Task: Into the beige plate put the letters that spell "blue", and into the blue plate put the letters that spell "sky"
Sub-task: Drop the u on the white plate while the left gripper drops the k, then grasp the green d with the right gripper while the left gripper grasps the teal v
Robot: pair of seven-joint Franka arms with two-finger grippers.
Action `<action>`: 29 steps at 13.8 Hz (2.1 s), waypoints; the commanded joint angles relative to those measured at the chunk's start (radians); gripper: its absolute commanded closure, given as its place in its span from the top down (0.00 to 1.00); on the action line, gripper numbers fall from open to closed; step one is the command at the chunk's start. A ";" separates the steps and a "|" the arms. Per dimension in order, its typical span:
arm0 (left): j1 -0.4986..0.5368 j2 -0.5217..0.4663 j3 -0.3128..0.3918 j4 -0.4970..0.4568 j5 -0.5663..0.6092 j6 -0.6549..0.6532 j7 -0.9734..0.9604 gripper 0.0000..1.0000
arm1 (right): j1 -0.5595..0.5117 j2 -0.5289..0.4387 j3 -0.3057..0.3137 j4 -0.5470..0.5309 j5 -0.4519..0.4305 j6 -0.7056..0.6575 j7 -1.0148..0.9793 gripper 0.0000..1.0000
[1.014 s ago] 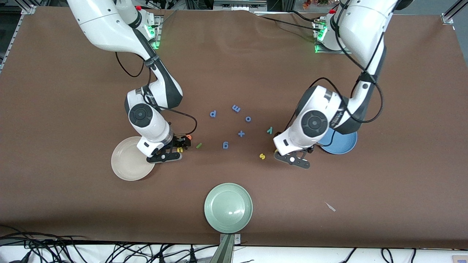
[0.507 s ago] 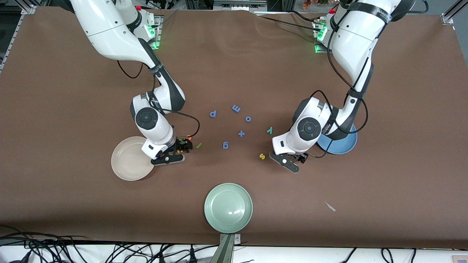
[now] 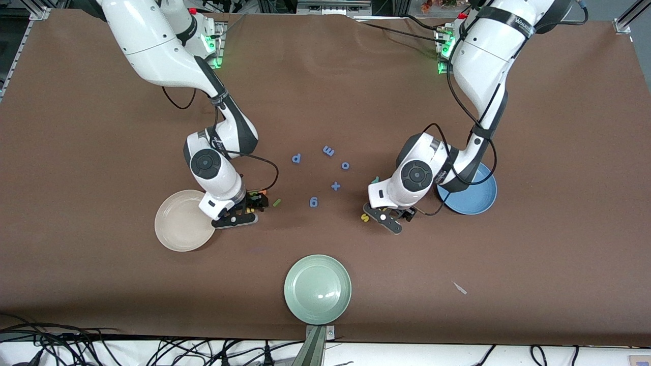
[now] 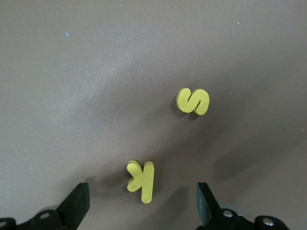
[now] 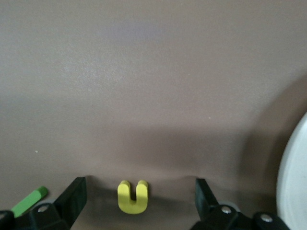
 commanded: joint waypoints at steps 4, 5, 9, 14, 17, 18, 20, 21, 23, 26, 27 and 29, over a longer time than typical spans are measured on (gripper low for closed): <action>0.001 0.003 0.000 -0.015 0.023 0.037 0.021 0.39 | 0.006 -0.011 -0.006 -0.025 -0.017 0.022 0.013 0.95; 0.000 0.010 0.000 -0.015 0.023 0.040 0.019 0.38 | 0.006 -0.011 -0.006 -0.025 -0.017 0.022 0.013 0.87; -0.002 0.002 0.000 -0.011 0.023 0.040 0.021 0.02 | 0.006 -0.012 -0.006 -0.025 -0.017 0.021 0.012 0.49; 0.030 -0.117 0.007 -0.009 0.021 -0.143 0.013 0.00 | 0.004 -0.020 -0.007 -0.023 -0.017 0.018 0.000 0.15; 0.113 -0.193 0.007 -0.011 0.023 -0.324 0.024 0.00 | -0.011 -0.049 -0.012 -0.005 -0.017 -0.048 -0.029 0.14; 0.148 -0.205 0.007 -0.009 0.024 -0.394 0.025 0.00 | -0.013 -0.066 -0.024 0.007 -0.015 -0.082 -0.052 0.14; 0.216 -0.208 0.007 -0.014 0.026 -0.458 0.065 0.03 | -0.013 -0.096 -0.056 0.023 -0.015 -0.151 -0.141 0.15; 0.243 -0.207 0.007 -0.018 0.026 -0.470 0.089 0.04 | -0.013 -0.118 -0.085 0.020 -0.015 -0.172 -0.183 0.15; 0.296 -0.201 0.007 -0.044 0.026 -0.475 0.105 0.13 | -0.016 -0.136 -0.145 0.000 -0.014 -0.188 -0.299 0.15; 0.322 -0.184 0.004 -0.054 0.023 -0.472 0.102 1.00 | -0.045 -0.136 -0.181 -0.045 -0.003 -0.130 -0.384 0.17; 0.311 -0.191 0.000 -0.052 0.021 -0.473 0.088 1.00 | -0.052 -0.136 -0.181 -0.077 -0.003 -0.083 -0.389 0.19; 0.302 -0.202 -0.039 -0.040 0.012 -0.475 0.080 1.00 | -0.054 -0.138 -0.181 -0.114 0.002 -0.033 -0.387 0.37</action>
